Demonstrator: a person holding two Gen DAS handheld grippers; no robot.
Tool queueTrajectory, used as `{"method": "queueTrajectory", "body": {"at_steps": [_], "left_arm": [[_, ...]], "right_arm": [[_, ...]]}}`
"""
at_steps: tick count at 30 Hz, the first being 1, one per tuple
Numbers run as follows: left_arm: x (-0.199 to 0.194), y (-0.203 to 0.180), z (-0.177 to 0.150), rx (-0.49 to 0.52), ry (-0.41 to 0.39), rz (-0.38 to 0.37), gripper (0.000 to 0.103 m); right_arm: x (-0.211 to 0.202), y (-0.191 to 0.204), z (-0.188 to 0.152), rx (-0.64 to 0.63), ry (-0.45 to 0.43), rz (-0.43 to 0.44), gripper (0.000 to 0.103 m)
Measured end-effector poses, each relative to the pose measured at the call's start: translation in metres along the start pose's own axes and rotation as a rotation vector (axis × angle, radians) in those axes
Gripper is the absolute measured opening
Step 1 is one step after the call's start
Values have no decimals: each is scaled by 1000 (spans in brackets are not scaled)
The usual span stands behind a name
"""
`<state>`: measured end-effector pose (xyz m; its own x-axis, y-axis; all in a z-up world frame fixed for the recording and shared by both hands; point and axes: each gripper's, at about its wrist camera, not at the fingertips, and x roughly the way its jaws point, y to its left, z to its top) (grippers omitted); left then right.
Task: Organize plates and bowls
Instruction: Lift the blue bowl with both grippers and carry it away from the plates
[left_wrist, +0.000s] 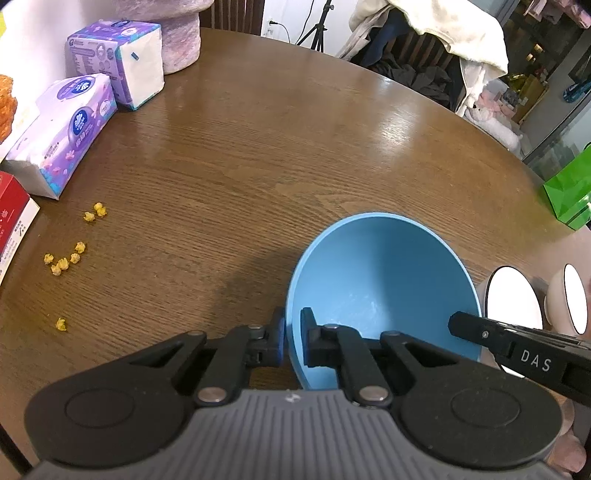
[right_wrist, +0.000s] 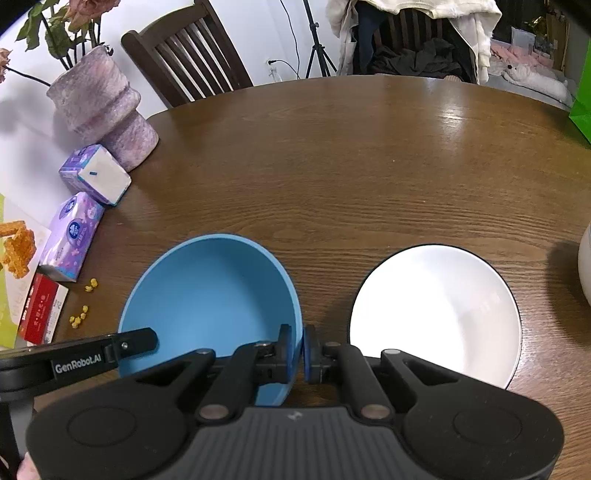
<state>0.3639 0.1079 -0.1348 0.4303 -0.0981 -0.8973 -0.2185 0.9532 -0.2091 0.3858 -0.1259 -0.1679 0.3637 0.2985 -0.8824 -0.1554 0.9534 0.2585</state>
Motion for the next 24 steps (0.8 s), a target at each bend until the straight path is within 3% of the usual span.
{"method": "queueTrajectory", "body": {"at_steps": [12,24], "left_arm": [[-5,-1,-1,14,-9,-5,9],[-32,4,-10,39,-41,-22,9]], "right_arm": [[-1,-1,0,7,2,5,5],[-26,13,-11,-1,-35,-8,5]]}}
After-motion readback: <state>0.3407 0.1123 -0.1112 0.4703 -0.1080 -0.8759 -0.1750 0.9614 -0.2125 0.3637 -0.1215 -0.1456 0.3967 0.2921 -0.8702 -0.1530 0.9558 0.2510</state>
